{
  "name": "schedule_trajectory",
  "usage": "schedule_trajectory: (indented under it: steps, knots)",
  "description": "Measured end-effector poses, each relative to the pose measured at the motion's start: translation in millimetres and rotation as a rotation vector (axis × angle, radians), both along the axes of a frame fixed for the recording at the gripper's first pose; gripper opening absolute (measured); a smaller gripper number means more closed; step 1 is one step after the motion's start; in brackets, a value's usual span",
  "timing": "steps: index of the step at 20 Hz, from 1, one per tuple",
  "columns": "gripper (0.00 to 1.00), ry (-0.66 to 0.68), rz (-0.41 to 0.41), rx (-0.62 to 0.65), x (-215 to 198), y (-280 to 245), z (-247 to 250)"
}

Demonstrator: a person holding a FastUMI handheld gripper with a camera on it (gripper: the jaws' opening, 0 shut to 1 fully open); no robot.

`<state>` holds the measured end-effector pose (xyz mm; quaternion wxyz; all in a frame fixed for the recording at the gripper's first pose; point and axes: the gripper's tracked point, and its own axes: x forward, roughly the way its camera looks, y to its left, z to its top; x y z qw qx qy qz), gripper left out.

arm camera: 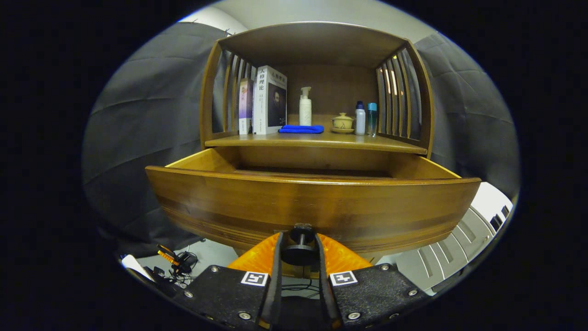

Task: Pull open the drawer, take out the items inside it, and place them on the countertop above the cabinet.

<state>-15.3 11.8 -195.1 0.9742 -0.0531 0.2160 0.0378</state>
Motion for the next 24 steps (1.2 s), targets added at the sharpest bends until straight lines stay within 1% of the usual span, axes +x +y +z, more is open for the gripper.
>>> schedule_trajectory:
  steps: [7, 9, 14, 17, 20, 23, 24]
  knots:
    - [0.35, 0.017, 0.066, -0.013, -33.9, 13.3, -1.0]
    - [0.35, 0.026, 0.073, -0.003, -42.0, 16.2, -0.5]
    - [0.36, 0.018, 0.121, -0.019, -48.3, 20.8, -0.2]
    - [0.47, -0.038, 0.163, -0.005, -44.9, 23.5, 20.7]
    - [0.70, -0.099, 0.192, -0.005, -44.7, 26.2, 52.7]
    - [0.93, -0.155, 0.236, 0.026, -39.8, 35.5, 83.5]
    - [0.94, -0.163, 0.240, 0.035, -34.9, 35.3, 91.7]
